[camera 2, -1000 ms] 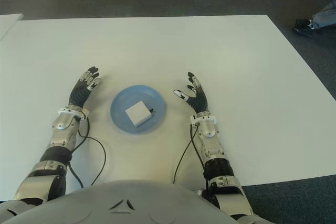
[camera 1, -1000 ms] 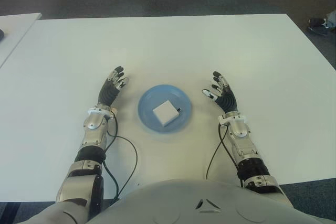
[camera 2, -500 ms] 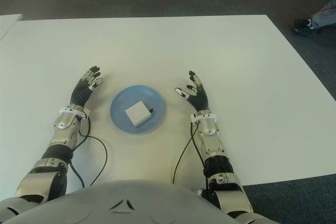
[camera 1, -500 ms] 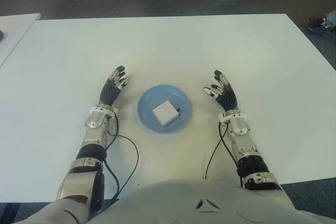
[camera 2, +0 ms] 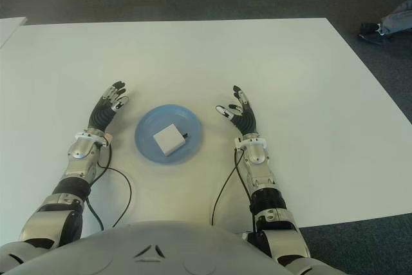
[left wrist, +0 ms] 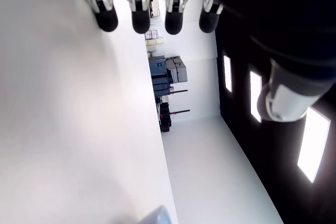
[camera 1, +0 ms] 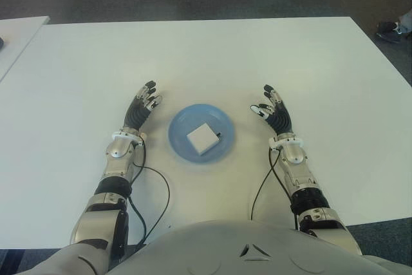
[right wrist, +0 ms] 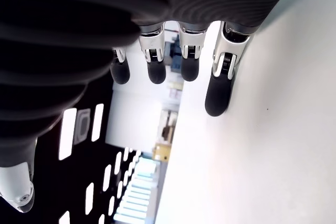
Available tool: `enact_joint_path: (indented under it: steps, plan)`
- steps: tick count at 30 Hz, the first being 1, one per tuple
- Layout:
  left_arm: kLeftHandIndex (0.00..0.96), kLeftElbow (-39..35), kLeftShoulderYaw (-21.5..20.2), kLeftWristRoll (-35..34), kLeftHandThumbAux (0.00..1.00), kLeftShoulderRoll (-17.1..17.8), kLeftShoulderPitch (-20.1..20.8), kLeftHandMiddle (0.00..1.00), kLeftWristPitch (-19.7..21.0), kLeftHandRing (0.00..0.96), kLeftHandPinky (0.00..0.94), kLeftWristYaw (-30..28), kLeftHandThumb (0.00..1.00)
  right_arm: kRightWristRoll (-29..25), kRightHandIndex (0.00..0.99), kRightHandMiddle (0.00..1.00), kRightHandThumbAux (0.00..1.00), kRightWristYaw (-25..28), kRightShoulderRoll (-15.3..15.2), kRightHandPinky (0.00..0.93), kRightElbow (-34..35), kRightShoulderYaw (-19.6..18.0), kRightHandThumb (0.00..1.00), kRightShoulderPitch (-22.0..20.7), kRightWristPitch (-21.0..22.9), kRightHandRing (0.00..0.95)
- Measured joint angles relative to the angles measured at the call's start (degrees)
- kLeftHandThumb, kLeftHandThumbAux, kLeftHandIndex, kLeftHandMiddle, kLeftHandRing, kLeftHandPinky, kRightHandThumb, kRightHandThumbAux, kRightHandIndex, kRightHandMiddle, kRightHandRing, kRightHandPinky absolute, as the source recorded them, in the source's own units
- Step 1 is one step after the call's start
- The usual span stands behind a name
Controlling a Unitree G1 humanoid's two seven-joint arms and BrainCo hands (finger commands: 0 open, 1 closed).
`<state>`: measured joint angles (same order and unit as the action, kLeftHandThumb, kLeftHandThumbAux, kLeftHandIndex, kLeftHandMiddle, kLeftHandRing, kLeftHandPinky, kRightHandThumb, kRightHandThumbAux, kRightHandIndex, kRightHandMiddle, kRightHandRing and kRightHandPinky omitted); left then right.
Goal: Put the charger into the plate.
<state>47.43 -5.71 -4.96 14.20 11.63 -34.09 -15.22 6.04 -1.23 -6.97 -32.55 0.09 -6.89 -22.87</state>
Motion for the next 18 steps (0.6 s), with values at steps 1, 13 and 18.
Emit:
enact_joint_path:
  steps: [1, 13, 18]
  plan:
    - [0.0, 0.0, 0.0, 0.0, 0.49, 0.0, 0.0, 0.0, 0.0, 0.0, 0.0, 0.0, 0.0, -0.1, 0.0, 0.0, 0.57, 0.1, 0.0, 0.0, -0.4, -0.1, 0.002, -0.3, -0.1, 0.0]
    - [0.0, 0.0, 0.4, 0.0, 0.487, 0.1, -0.1, 0.0, -0.5, 0.0, 0.0, -0.7, 0.0, -1.1, 0.0, 0.0, 0.565, 0.7, -0.4, 0.028, -4.0, -0.7, 0.012, -2.7, -1.3, 0.0]
    - [0.0, 0.0, 1.2, 0.2, 0.489, 0.5, -0.1, 0.0, -0.8, 0.0, 0.0, -1.7, 0.0, -1.8, 0.0, 0.0, 0.553, 1.7, -0.9, 0.028, -5.6, -1.3, 0.015, -3.7, -1.9, 0.0]
